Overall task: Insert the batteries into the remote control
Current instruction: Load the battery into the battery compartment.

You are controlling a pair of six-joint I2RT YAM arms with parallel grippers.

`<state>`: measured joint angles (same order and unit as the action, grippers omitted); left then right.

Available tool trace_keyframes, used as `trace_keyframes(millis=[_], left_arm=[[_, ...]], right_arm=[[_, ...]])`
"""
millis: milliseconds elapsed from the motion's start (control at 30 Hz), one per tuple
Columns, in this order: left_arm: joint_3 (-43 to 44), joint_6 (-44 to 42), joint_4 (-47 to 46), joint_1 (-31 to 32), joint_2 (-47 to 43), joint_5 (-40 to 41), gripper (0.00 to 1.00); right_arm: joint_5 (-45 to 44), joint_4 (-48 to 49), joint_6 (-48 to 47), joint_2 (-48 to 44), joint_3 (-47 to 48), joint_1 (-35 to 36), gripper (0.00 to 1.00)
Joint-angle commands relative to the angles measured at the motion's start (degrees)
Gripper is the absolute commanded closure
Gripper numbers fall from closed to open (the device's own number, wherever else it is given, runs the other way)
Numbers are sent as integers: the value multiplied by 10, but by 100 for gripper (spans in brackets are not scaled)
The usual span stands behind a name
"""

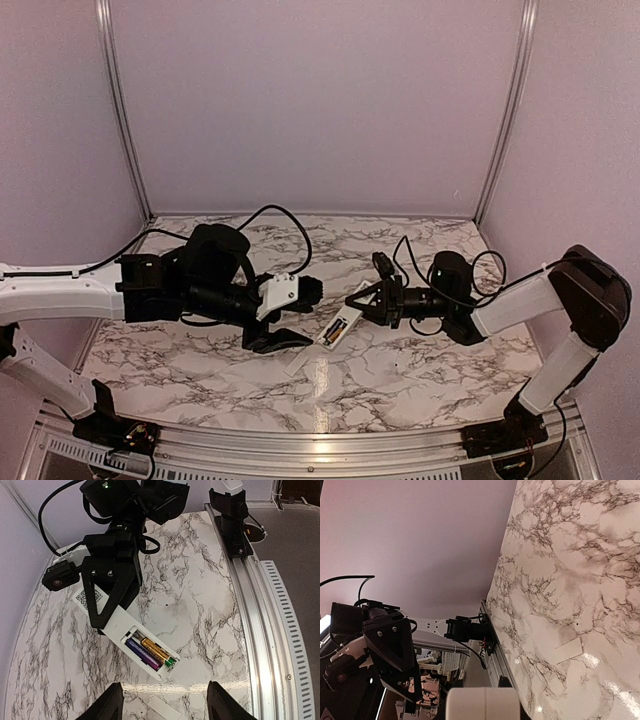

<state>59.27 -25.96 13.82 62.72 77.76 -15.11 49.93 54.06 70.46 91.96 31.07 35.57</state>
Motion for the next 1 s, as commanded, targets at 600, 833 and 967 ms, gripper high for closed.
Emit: trace_keyframes(millis=[600, 833, 967], left_arm=[[42, -136, 47, 77, 63, 70, 73], [50, -140, 48, 80, 84, 84, 73], [56, -142, 50, 82, 92, 94, 73]], right_arm=[[66, -9, 0, 26, 49, 25, 100], [71, -12, -3, 27, 52, 26, 100], [71, -14, -3, 27, 53, 27, 100]])
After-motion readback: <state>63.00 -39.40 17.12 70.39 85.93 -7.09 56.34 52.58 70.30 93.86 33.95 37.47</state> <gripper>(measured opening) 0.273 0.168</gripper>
